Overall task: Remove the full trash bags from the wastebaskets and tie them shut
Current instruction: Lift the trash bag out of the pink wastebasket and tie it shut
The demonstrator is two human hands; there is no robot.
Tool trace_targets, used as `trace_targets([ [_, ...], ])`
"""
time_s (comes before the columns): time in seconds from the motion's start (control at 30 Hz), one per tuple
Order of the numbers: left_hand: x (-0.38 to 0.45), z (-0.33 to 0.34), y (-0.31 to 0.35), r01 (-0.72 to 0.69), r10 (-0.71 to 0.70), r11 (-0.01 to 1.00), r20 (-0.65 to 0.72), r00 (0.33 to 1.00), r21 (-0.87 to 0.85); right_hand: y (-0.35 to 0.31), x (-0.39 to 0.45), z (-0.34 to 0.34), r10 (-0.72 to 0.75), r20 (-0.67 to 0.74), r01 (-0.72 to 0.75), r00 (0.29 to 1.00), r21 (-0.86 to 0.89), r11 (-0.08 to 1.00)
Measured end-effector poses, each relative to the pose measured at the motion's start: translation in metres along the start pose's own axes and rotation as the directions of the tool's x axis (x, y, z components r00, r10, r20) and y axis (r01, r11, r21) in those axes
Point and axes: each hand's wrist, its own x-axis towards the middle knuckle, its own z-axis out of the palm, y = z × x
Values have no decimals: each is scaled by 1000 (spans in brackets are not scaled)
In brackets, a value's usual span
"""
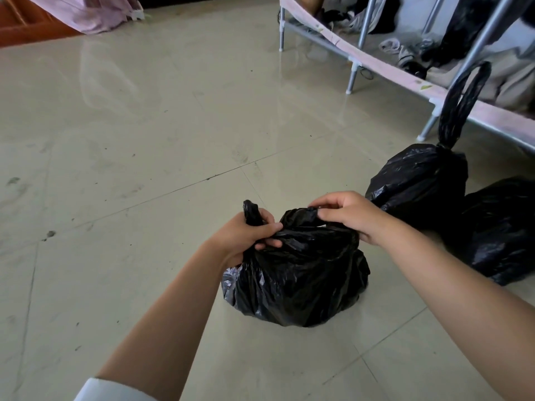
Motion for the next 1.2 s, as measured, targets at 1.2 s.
trace_targets([
  [1.2, 2, 11, 8, -323, 163, 465, -279, 947, -824, -41, 3, -9, 63, -270, 203, 961, 840, 502],
])
